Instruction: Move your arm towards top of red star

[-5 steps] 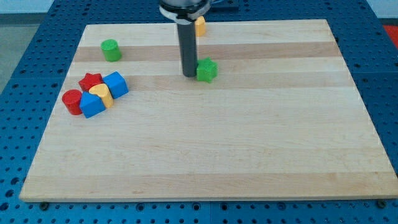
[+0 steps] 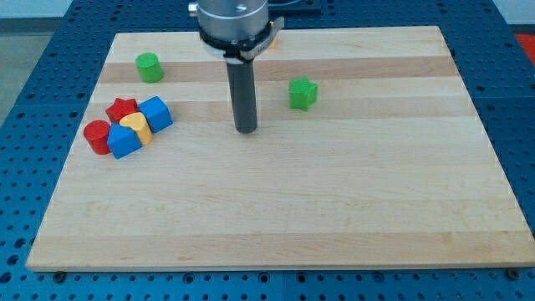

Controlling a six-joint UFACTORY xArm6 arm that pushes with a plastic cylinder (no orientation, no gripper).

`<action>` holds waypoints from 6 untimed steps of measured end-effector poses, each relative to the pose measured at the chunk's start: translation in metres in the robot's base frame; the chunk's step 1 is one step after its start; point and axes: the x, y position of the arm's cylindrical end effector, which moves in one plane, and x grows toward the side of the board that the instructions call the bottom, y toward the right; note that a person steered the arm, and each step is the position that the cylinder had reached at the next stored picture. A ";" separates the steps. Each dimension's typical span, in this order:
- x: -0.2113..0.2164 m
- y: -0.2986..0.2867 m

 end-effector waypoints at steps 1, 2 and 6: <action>-0.010 -0.005; -0.060 -0.009; -0.105 -0.224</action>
